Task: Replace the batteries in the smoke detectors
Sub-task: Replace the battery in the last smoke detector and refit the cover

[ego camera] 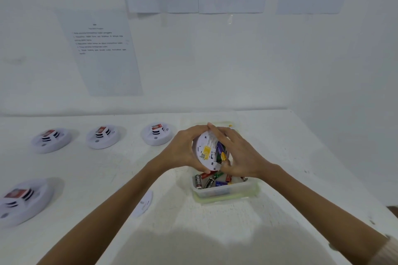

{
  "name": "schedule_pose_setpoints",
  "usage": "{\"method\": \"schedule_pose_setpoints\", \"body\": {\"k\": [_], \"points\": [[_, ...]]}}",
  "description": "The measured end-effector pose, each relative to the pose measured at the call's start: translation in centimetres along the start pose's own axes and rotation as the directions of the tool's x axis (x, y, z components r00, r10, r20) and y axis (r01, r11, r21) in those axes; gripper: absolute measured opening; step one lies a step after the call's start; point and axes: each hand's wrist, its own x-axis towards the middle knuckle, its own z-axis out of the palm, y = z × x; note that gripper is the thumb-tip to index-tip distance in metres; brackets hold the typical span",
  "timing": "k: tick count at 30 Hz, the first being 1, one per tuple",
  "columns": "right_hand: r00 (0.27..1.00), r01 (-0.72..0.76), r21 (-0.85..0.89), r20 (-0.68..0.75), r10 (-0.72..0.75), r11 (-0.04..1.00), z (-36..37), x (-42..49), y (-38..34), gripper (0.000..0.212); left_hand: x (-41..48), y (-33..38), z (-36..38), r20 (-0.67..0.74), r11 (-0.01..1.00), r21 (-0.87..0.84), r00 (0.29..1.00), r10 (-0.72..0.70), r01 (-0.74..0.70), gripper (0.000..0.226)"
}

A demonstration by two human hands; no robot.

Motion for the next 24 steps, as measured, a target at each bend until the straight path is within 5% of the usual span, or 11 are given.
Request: {"method": "schedule_pose_setpoints", "body": {"k": [6,10,20,24], "points": [[0.996,-0.069,0.162,-0.038,0.076,0.984,0.3,-1.0,1.1,0.087,-0.1,-0.7,-1.0,-0.003,0.999,-0.030,1.000,-0.022,0.022,0.095],[0.961,-0.184,0.367,-0.128,0.246,0.912,0.9,-1.4,0.5,0.051,-0.3,-1.2,-1.2,-0.058,0.996,-0.078,0.997,-0.053,0.049,0.099],[0.861,-0.275,0.384,-0.309,0.403,0.882,1.8,0.4,-0.8,0.007,-0.6,-0.4,-0.2,-0.122,0.996,-0.092,0.992,-0.021,0.010,0.097],[0.830,-0.334,0.335,-0.339,0.443,0.881,2.1,1.1,-1.2,0.009,-0.6,-0.4,0.4,-0.164,0.997,-0.079,0.986,0.011,-0.024,0.095]]}}
